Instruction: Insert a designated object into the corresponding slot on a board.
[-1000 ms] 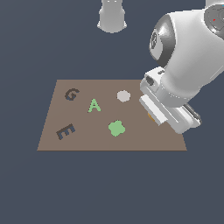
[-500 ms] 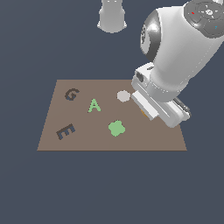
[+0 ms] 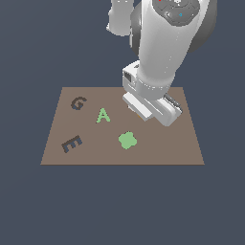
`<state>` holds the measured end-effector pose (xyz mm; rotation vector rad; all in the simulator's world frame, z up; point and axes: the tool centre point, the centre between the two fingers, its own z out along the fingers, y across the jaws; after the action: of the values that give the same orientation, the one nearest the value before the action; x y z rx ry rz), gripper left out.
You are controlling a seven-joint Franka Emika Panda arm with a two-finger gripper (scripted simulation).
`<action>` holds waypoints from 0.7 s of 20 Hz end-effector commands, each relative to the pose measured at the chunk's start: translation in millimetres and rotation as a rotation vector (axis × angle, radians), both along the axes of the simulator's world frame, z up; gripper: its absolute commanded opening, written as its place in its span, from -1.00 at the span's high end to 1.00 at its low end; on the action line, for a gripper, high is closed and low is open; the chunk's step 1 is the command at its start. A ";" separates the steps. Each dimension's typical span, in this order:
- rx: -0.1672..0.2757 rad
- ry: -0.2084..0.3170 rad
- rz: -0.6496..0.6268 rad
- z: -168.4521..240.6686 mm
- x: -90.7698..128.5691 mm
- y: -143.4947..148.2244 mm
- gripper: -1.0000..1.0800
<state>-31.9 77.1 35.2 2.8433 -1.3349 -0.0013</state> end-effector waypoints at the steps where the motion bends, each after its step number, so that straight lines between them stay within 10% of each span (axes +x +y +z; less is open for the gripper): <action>1: 0.000 -0.001 0.040 0.7 -9.5 -21.3 1.00; 14: 0.000 -0.001 0.259 3.2 -41.8 -140.5 1.00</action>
<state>-71.1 -49.6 37.9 2.9789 -0.9949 -0.0009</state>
